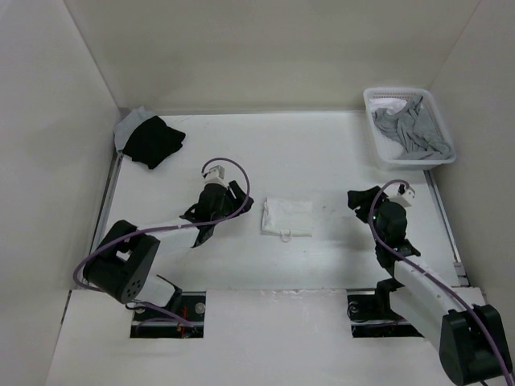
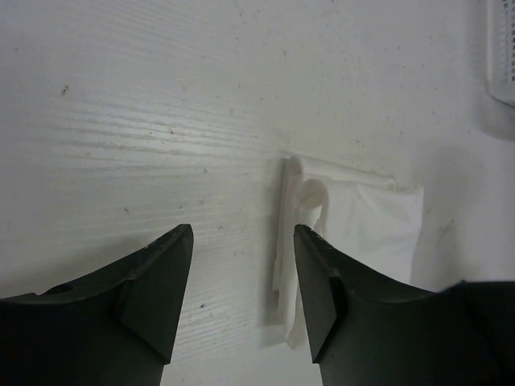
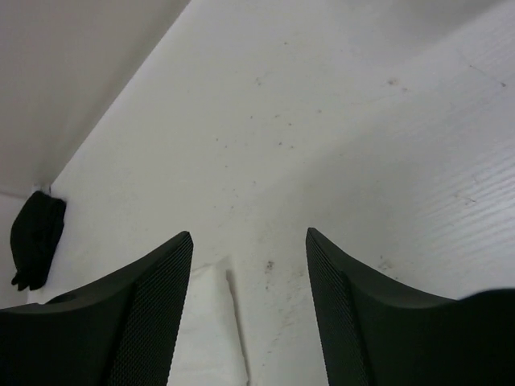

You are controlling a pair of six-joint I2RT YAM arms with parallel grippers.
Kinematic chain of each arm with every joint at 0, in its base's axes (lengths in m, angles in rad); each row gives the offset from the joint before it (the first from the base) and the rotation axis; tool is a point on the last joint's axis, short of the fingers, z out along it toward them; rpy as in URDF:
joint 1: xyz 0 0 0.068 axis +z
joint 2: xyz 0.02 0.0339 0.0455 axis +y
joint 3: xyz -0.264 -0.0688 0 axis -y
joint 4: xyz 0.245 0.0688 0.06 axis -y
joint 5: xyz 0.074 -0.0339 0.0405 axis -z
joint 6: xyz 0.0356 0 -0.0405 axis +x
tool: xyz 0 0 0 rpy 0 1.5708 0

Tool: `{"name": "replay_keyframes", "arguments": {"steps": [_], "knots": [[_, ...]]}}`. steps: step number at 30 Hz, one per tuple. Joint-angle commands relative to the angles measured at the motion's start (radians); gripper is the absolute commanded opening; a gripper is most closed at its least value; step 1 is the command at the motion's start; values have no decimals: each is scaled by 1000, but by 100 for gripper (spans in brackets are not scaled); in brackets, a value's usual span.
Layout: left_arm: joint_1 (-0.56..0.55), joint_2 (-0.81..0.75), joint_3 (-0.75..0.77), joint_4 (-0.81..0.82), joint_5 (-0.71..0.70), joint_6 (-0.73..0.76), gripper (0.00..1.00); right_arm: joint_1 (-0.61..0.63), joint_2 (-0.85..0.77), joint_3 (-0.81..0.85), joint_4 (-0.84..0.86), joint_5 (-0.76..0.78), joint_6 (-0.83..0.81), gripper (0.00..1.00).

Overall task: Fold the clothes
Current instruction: Fold the tank top

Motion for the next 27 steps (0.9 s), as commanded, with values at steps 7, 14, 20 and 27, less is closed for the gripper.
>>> {"name": "replay_keyframes", "arguments": {"steps": [7, 14, 20, 27], "knots": [[16, 47, 100, -4, -15, 45, 56, -31, 8, -31, 153, 41, 30, 68], [16, 65, 118, -1, -10, 65, 55, -12, 114, -40, 220, 53, 29, 68], [15, 77, 129, 1, -15, 59, 55, 11, 126, -31, 223, 67, 21, 67], [-5, 85, 147, -14, -9, 69, 61, 12, 115, -33, 214, 65, 21, 67]]}}
